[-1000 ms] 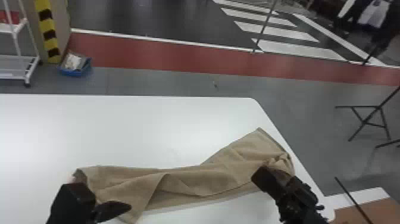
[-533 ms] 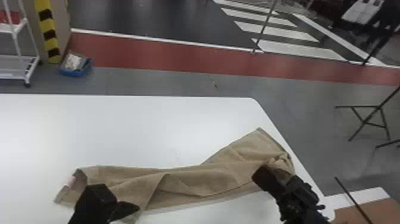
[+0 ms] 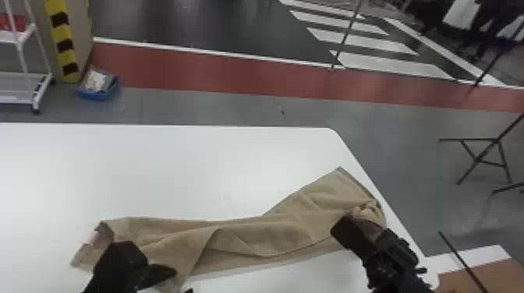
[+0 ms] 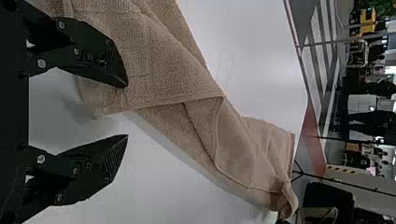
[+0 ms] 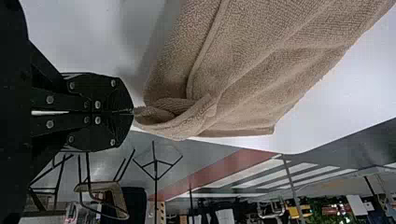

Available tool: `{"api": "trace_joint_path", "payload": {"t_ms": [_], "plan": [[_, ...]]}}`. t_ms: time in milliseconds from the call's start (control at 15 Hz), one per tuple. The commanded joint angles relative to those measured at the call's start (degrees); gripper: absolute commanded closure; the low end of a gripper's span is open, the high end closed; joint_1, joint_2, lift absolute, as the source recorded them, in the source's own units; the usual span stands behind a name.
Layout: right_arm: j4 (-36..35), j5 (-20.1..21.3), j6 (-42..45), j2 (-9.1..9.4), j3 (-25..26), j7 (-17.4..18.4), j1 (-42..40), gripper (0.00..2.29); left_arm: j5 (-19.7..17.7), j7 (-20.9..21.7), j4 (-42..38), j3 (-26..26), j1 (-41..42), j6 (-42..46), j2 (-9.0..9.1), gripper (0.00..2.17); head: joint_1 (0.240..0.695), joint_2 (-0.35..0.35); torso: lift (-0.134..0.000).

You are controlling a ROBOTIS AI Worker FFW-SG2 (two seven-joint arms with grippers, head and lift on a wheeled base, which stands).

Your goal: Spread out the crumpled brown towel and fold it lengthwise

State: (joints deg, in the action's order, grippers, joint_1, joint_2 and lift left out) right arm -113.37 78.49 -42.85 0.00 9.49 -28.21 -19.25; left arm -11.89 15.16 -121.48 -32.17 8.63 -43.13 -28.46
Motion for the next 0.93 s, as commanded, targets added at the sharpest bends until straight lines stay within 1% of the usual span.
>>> {"api": "trace_joint_path", "payload": {"t_ms": [0, 67, 133, 267, 400, 533, 667, 867], "plan": [[0.1, 0.0, 0.0, 0.05, 0.0, 0.0, 0.0, 1.98, 1.1, 0.3, 0.2, 0.4, 0.2, -0.6, -0.11, 0.63, 0.695, -0.35, -0.128], [0.1, 0.0, 0.0, 0.05, 0.0, 0.0, 0.1, 1.98, 1.1, 0.6, 0.1, 0.7, 0.4, -0.6, -0.19, 0.63, 0.695, -0.35, -0.128], [0.1, 0.0, 0.0, 0.05, -0.1, 0.1, 0.2, 1.98, 1.1, 0.9, -0.2, 1.3, 0.8, -0.8, -0.28, 0.7, 0.695, -0.35, -0.128], [0.1, 0.0, 0.0, 0.05, -0.1, 0.1, 0.4, 1.98, 0.9, 1.7, -0.6, 2.6, 1.2, -1.0, -0.28, 0.7, 0.695, -0.35, -0.128], [0.1, 0.0, 0.0, 0.05, -0.1, 0.2, 0.4, 1.98, 0.6, 3.5, -1.3, 3.8, 1.7, -1.5, -0.28, 0.7, 0.695, -0.35, -0.128], [0.1, 0.0, 0.0, 0.05, 0.0, 0.2, 0.4, 1.98, 0.0, 5.3, -2.5, 5.8, 3.1, -2.2, -0.81, 0.7, 0.695, -0.35, -0.128], [0.0, -0.1, 0.0, 0.05, 0.1, 0.2, 0.4, 1.98, 0.2, 5.6, -2.7, 7.1, 3.6, -3.4, -1.34, 0.7, 0.695, -0.35, -0.128], [0.0, -0.1, 0.2, 0.05, 0.0, 0.2, 0.4, 1.98, 1.0, 6.0, -2.7, 6.9, 3.9, -3.4, -1.6, 0.72, 0.695, -0.35, -0.128]]}}
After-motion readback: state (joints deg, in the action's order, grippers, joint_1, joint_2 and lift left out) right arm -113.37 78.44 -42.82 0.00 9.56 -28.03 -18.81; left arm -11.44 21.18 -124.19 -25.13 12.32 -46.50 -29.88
